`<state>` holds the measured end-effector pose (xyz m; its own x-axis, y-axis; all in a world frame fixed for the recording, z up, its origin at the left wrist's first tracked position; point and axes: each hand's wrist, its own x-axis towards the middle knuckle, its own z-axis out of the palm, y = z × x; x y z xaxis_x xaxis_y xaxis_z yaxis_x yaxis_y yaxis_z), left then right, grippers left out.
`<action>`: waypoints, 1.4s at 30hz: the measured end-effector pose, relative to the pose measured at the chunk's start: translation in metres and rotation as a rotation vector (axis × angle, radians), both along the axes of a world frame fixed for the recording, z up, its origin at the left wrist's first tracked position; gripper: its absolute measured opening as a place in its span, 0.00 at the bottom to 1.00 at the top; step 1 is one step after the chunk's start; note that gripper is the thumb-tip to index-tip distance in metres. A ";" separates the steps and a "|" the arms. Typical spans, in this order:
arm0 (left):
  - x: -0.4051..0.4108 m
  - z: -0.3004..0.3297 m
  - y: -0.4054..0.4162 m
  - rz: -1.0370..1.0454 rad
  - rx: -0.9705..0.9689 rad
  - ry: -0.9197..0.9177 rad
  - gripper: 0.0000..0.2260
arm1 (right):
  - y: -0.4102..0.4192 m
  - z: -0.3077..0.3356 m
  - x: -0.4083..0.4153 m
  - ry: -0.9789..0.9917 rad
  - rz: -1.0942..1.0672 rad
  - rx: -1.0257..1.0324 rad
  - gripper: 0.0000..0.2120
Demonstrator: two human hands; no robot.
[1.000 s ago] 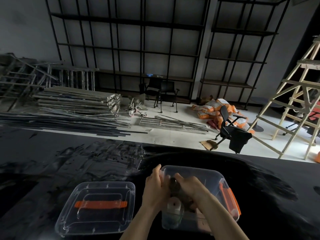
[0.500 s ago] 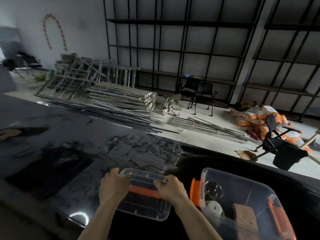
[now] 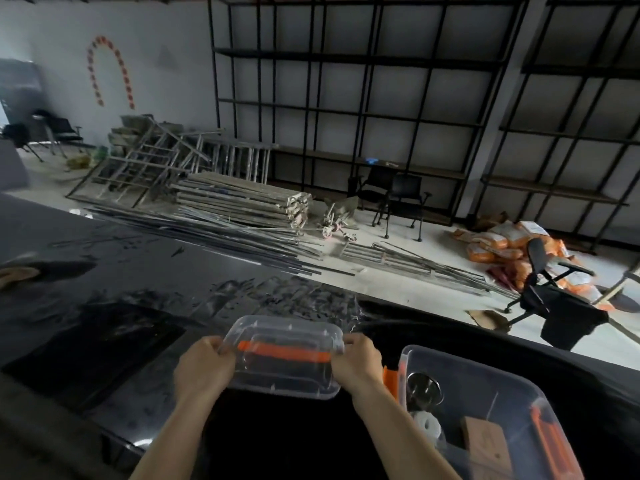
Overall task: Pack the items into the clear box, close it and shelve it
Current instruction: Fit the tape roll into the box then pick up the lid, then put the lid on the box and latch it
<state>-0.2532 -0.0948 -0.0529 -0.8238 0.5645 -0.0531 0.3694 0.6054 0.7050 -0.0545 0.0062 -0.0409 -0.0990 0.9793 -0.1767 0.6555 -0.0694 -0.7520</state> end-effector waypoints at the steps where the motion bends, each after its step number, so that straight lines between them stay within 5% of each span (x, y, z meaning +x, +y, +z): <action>1: 0.000 0.009 0.008 0.005 0.037 -0.012 0.12 | 0.008 0.012 0.007 0.043 -0.042 0.040 0.14; 8: 0.059 0.071 0.074 -0.171 0.362 -0.180 0.10 | 0.057 0.078 0.109 0.356 -0.323 0.150 0.13; 20: 0.195 0.085 0.142 -0.499 0.386 -0.430 0.10 | 0.074 0.071 0.284 0.616 -0.752 0.116 0.21; 26: 0.212 0.084 0.145 -0.510 0.377 -0.438 0.12 | 0.060 0.081 0.292 0.619 -0.790 0.124 0.15; 32: 0.210 0.097 0.142 -0.494 0.582 -0.466 0.12 | 0.062 0.103 0.286 0.804 -0.659 0.238 0.08; 35: 0.211 0.103 0.135 -0.472 0.668 -0.625 0.06 | 0.062 0.113 0.284 0.935 -0.610 0.205 0.17; 38: 0.210 0.102 0.128 -0.464 0.692 -0.790 0.12 | 0.061 0.115 0.281 0.893 -0.635 0.151 0.18; 42: 0.211 0.099 0.122 -0.419 0.671 -0.732 0.09 | 0.058 0.101 0.279 0.610 -0.598 0.177 0.14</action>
